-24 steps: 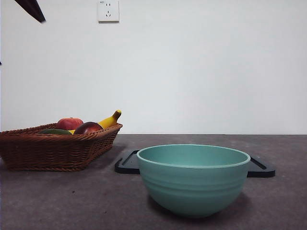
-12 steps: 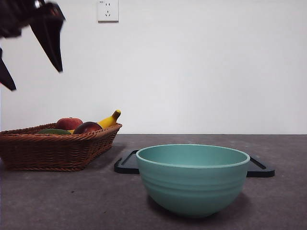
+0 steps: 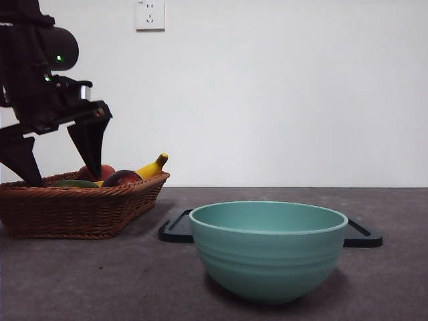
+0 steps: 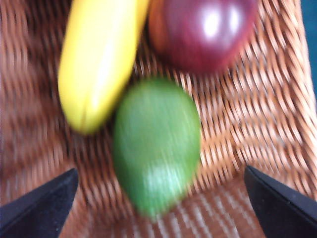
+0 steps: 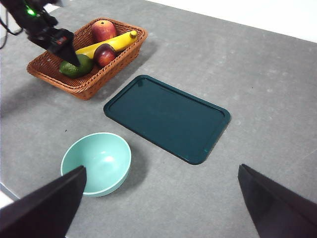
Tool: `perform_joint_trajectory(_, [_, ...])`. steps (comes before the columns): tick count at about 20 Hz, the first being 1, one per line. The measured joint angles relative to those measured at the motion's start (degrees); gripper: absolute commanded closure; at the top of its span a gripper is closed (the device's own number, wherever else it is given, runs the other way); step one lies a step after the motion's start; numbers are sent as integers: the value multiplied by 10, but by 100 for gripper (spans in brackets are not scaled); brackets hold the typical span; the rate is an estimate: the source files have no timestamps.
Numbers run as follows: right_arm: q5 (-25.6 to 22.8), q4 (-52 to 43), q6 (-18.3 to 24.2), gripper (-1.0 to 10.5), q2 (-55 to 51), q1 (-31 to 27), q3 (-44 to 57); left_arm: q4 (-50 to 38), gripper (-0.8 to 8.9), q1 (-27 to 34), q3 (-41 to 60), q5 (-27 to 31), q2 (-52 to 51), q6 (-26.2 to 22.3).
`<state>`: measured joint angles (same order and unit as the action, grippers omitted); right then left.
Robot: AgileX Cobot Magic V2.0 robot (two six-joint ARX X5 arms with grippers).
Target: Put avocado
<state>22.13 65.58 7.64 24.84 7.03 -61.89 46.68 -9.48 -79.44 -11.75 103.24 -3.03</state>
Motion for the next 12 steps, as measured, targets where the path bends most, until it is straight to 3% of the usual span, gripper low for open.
perform_joint_trajectory(5, [0,0,0,455,0,0,0,-29,289,-1,0,0,47,-1])
perform_joint_trajectory(6, [0,0,0,455,0,0,0,-35,311,-2,0,0,50,0])
perform_joint_trajectory(9, [1,0,0,455,0,0,0,-38,532,-3,0,1,50,2])
perform_joint_trajectory(12, [2,0,0,455,0,0,0,-38,540,-2,0,0,50,6])
